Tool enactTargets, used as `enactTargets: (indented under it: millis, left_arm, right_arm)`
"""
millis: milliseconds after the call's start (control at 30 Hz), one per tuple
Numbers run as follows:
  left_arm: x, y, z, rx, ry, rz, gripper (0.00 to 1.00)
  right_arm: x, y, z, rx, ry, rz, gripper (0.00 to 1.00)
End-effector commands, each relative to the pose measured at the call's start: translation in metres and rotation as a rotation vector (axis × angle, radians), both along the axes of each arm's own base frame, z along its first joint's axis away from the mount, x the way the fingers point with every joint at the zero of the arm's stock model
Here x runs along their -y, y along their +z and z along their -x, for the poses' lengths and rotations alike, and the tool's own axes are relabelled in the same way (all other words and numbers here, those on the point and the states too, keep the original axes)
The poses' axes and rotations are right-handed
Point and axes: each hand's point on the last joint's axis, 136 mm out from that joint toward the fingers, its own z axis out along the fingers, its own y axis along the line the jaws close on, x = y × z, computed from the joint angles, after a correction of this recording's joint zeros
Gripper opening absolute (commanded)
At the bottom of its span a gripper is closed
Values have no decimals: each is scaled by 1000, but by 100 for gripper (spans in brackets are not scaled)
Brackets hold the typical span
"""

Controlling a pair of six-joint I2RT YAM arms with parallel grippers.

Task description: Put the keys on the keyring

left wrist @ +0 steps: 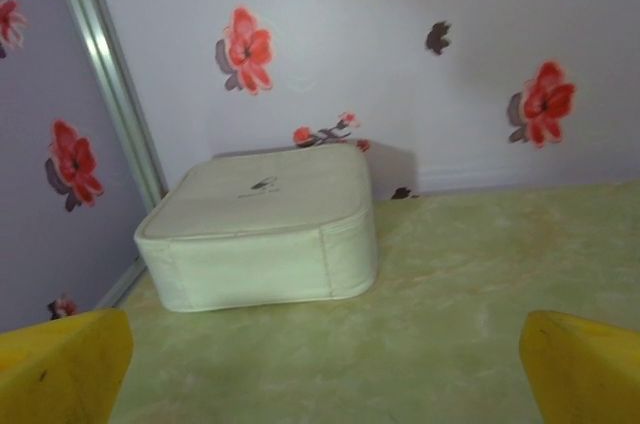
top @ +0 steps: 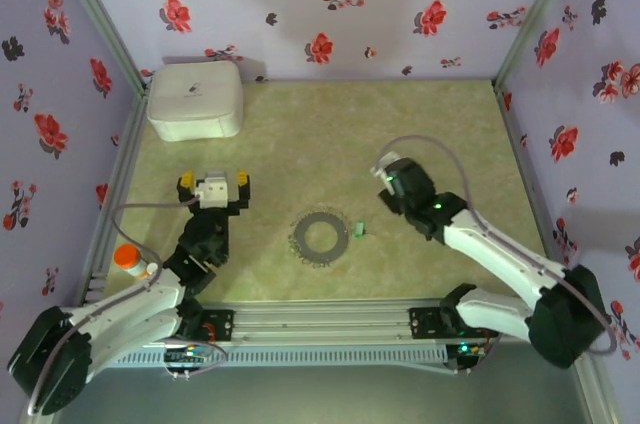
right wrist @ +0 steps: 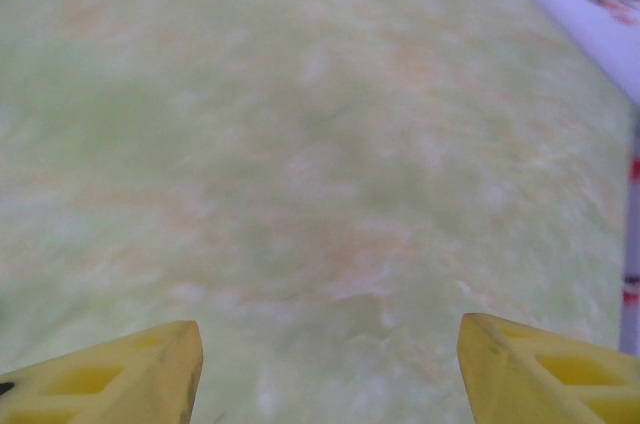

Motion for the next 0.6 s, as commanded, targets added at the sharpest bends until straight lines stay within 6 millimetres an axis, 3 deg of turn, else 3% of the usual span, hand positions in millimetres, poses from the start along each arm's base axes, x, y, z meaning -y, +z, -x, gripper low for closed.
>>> enactTargets:
  millis: [0,167,300,567]
  left_arm:
    - [-12,0,-14,-18,19,29,100]
    - [-64,-23,-23,-76,190,29,100]
    - [-94,-44,-23,-123,279,49,100]
    - [-123,-68,-35,-166,371,39,100]
  right_arm:
    - [41,11,-33,196,-271,-278,70]
    - [113,-14,-47,387,-515,-326,70]
    - [142,-31,-51,503,-605,-323,70]
    - [138,-57,-64,477,-559,-416,71]
